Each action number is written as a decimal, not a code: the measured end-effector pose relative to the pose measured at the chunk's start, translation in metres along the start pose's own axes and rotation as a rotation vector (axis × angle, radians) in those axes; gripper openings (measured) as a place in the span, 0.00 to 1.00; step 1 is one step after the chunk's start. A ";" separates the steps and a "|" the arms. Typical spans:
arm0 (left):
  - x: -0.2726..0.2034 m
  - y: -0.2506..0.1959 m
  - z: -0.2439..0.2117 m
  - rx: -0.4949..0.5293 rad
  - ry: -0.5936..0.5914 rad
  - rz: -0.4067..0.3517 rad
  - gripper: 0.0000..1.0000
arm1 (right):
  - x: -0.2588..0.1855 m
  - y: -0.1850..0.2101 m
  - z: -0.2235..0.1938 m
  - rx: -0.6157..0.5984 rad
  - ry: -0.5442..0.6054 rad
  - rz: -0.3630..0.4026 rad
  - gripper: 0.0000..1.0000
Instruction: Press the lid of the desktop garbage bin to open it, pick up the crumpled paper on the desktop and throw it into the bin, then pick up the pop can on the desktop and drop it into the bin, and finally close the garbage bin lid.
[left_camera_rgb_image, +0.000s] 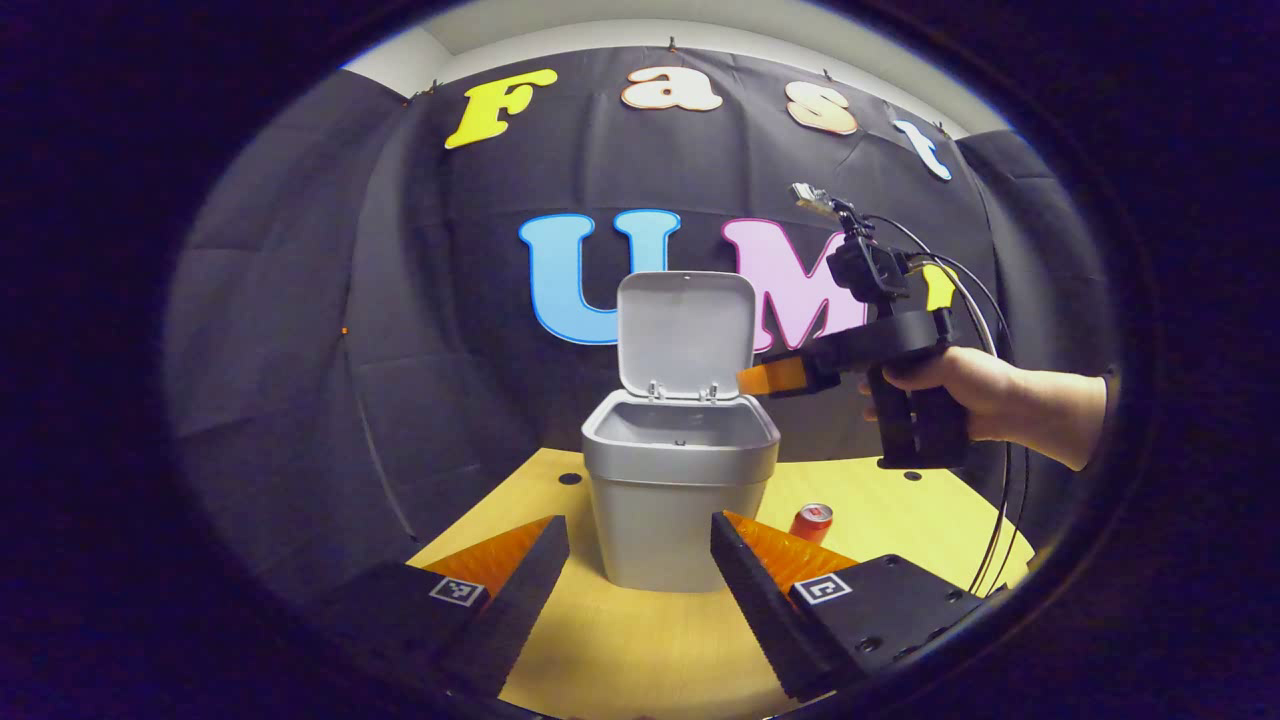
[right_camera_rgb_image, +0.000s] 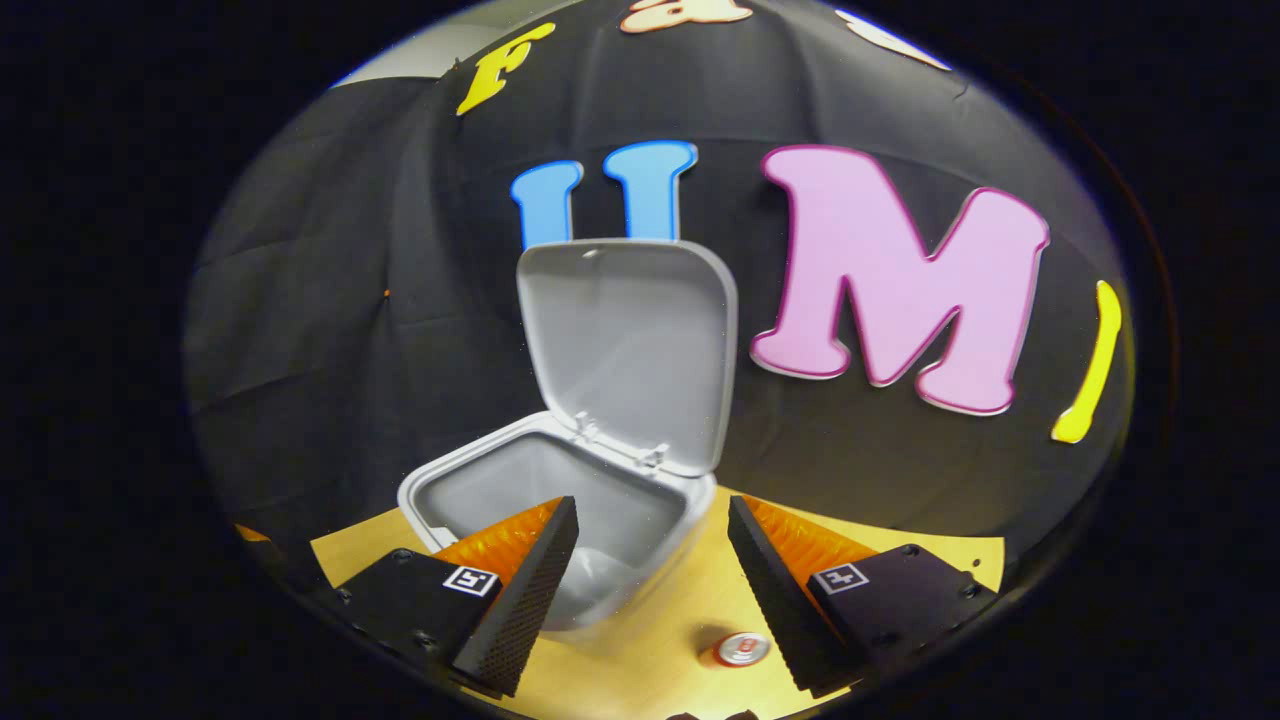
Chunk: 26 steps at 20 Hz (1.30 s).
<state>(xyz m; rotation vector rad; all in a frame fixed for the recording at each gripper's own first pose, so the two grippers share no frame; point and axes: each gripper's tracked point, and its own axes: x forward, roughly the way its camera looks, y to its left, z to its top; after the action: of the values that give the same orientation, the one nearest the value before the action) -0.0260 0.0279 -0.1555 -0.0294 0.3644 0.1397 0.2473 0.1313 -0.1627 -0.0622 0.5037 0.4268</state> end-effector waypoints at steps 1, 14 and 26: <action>0.006 -0.016 -0.005 -0.020 -0.005 -0.055 0.96 | -0.010 -0.015 0.004 0.004 -0.019 -0.025 0.97; 0.148 -0.184 -0.132 -0.053 0.137 -0.312 0.95 | -0.144 -0.250 -0.020 0.069 -0.252 -0.483 0.97; 0.264 -0.228 -0.200 0.082 0.137 -0.298 0.95 | -0.194 -0.342 -0.108 0.058 -0.231 -0.697 0.97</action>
<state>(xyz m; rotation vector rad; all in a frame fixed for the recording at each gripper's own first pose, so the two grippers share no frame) 0.1801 -0.1736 -0.4359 -0.0123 0.4978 -0.1732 0.1858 -0.2716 -0.1803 -0.1250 0.2402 -0.2626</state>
